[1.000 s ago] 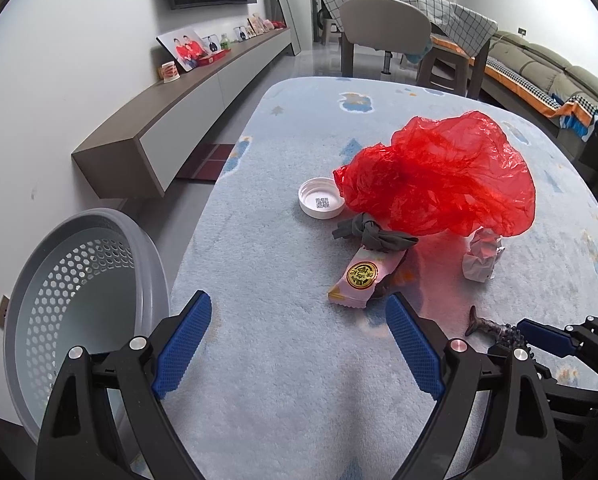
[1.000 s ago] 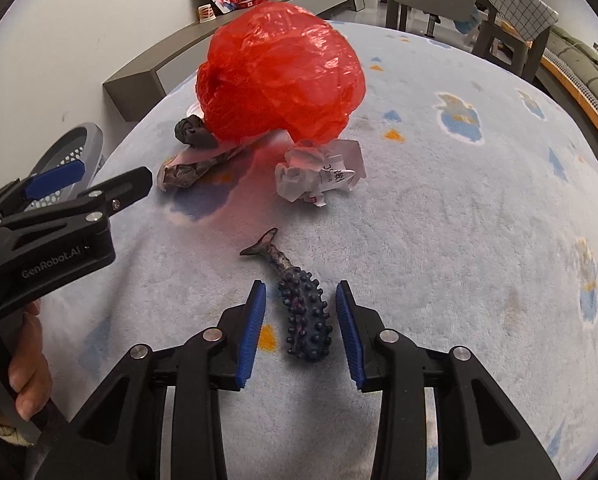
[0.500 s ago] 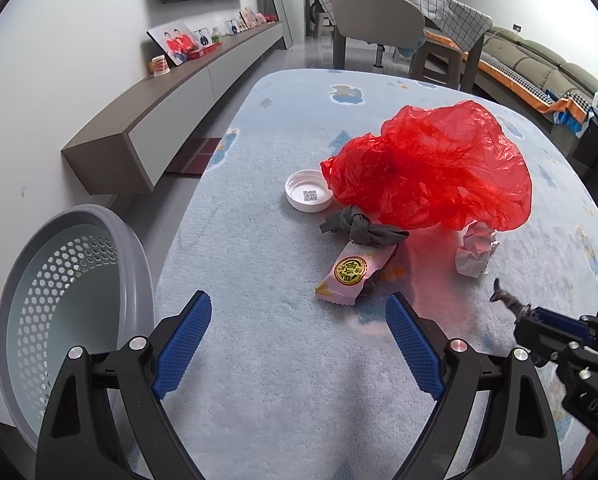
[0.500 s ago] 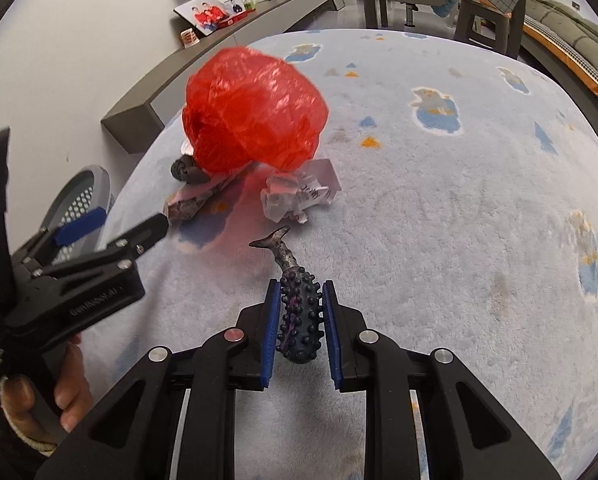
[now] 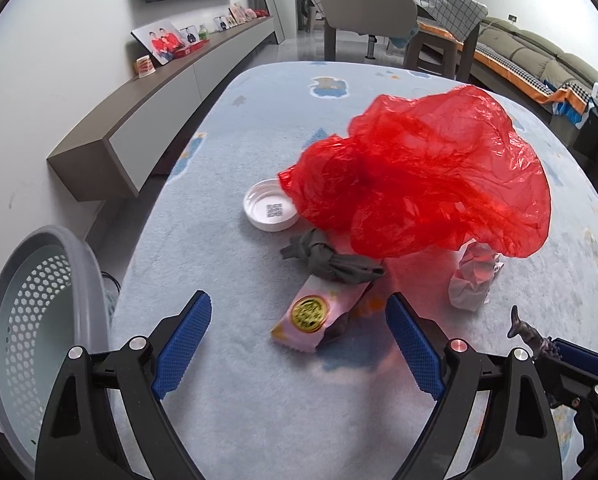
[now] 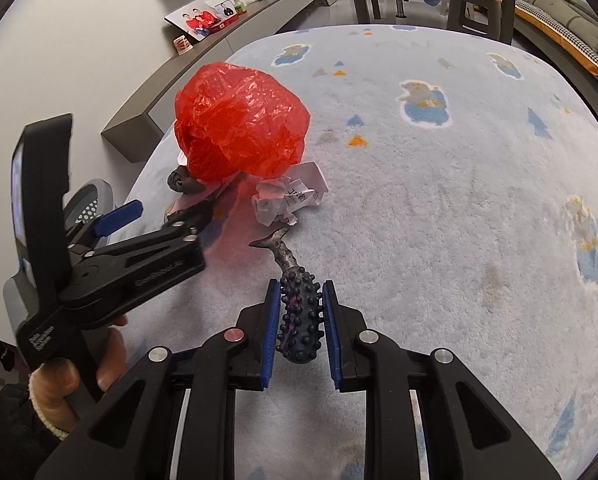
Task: Collect trash
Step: 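Grasp the pink snack wrapper with the left tool while the right tool holds the toy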
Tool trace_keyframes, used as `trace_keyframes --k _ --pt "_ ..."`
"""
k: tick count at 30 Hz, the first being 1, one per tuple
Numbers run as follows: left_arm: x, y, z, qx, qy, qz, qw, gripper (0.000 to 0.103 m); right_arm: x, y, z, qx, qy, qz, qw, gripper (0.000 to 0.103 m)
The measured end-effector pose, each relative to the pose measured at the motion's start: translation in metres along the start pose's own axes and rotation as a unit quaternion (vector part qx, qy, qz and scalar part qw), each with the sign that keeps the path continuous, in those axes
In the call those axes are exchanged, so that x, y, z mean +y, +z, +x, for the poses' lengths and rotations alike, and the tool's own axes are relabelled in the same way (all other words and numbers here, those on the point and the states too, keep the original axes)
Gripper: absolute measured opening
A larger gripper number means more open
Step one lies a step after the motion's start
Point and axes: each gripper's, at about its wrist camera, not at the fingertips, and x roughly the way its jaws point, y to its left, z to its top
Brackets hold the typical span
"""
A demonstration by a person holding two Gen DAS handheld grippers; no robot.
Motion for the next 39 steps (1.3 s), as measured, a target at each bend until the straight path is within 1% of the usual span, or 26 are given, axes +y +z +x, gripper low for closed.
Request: trace_keyframes --k 2,4,6,8,9,10,11,13,20,29,34,39 --pt "-0.004 0.002 0.003 0.0 -0.003 0.003 1.0 0.085 0.0 0.001 0.0 -0.001 0.002 0.0 1.0 0.021" --pt "-0.007 0.002 0.006 0.002 -0.003 0.005 1.0 0.077 0.0 0.0 0.0 0.001 0.004 -0.001 1.0 0.021" --pt "-0.008 0.002 0.011 0.012 -0.008 0.006 0.9999 0.061 -0.001 0.001 0.001 0.002 0.005 -0.001 1.0 0.021" --pt "-0.007 0.002 0.01 0.015 -0.02 0.001 0.9997 0.053 -0.002 0.002 0.002 0.003 0.006 0.001 1.0 0.021" --pt "-0.007 0.001 0.008 0.016 -0.025 0.001 0.9996 0.044 -0.002 0.002 0.002 0.002 0.007 0.001 1.0 0.021" --pt "-0.006 0.0 0.006 0.017 -0.03 0.001 0.9994 0.038 -0.002 0.002 0.001 0.001 0.007 0.001 1.0 0.021" --pt "-0.006 -0.001 0.004 0.02 -0.037 0.0 0.9991 0.028 -0.002 0.002 0.001 0.001 0.009 0.001 1.0 0.021" --pt "-0.006 -0.002 0.001 0.024 -0.047 -0.001 0.9986 0.024 -0.001 0.002 -0.001 -0.001 0.011 -0.001 1.0 0.021" --pt "-0.007 -0.013 -0.031 0.009 -0.06 0.008 0.9981 0.022 -0.001 0.0 -0.013 -0.014 0.021 -0.001 1.0 0.021" --pt "-0.011 -0.033 -0.069 -0.012 -0.058 0.021 0.998 0.022 -0.004 0.002 -0.026 -0.031 0.031 0.006 0.999 0.021" --pt "-0.018 -0.047 -0.089 -0.022 -0.07 0.03 0.9969 0.022 -0.002 0.004 -0.033 -0.041 0.029 0.007 0.999 0.021" --pt "-0.013 -0.055 -0.109 -0.036 -0.072 0.026 0.9964 0.022 -0.002 0.006 -0.038 -0.049 0.027 0.012 0.998 0.021"
